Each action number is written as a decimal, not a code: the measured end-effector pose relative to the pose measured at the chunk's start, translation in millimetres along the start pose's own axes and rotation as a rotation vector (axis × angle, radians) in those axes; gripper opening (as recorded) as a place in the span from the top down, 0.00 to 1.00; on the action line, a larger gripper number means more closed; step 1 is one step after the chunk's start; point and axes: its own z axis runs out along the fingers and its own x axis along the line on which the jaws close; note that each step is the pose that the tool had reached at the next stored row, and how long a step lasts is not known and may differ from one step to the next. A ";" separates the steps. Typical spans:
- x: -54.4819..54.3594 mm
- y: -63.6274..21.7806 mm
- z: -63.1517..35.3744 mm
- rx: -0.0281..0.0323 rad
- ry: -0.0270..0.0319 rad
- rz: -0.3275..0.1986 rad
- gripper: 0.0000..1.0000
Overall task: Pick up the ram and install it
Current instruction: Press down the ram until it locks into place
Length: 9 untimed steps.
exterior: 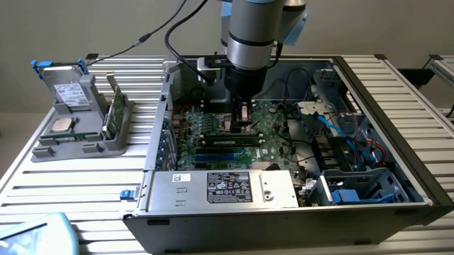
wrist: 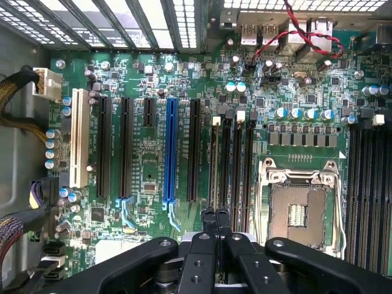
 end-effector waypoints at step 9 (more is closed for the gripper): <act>0.0 0.0 0.0 0.0000 0.0001 0.000 0.89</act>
